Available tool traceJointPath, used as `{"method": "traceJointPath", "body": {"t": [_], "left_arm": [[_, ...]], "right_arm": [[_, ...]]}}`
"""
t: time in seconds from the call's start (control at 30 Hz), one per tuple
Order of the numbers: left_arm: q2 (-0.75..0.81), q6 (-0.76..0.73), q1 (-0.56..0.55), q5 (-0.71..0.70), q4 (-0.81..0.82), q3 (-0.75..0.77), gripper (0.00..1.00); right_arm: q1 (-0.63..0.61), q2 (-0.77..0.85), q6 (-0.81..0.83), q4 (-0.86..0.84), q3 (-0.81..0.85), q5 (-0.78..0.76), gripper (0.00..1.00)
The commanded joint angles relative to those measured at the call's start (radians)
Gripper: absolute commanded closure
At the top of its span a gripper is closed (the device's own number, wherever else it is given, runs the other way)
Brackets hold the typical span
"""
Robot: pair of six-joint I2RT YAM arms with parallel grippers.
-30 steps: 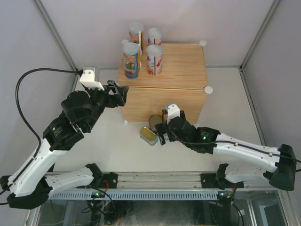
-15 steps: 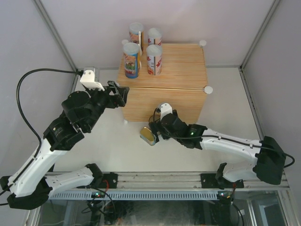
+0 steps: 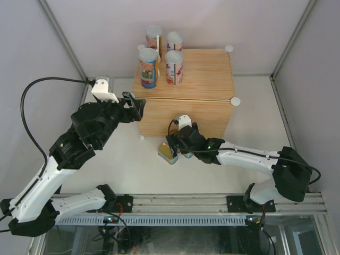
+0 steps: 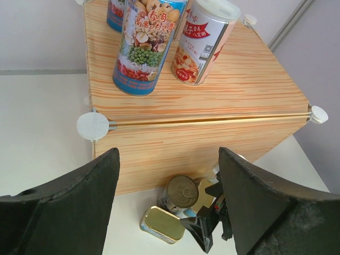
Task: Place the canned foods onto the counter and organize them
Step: Pick up the canned food from the center of the board.
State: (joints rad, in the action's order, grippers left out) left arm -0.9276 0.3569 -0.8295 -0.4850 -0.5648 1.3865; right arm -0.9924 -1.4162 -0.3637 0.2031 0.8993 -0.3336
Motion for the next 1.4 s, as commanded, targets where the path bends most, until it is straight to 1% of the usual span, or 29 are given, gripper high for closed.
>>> {"method": "traceJointPath", "body": {"t": [0.0,0.77,1.13,1.37], "left_arm": [[-0.005,0.010,0.007,0.022,0.008,0.022,0.21],[-0.040,-0.018,0.016,0.042,-0.027,0.074,0.21],[-0.050,-0.031,0.020,0.051,-0.037,0.096,0.21],[-0.032,-0.027,0.021,0.052,-0.035,0.076,0.21]], "right_arm": [[0.010,-0.012,-0.010,-0.073,0.004,-0.013,0.00],[0.060,-0.097,0.001,-0.189,0.004,0.009,0.00],[0.060,-0.144,0.000,-0.183,0.043,0.008,0.00],[0.057,-0.159,0.005,-0.192,0.053,-0.008,0.01]]}}
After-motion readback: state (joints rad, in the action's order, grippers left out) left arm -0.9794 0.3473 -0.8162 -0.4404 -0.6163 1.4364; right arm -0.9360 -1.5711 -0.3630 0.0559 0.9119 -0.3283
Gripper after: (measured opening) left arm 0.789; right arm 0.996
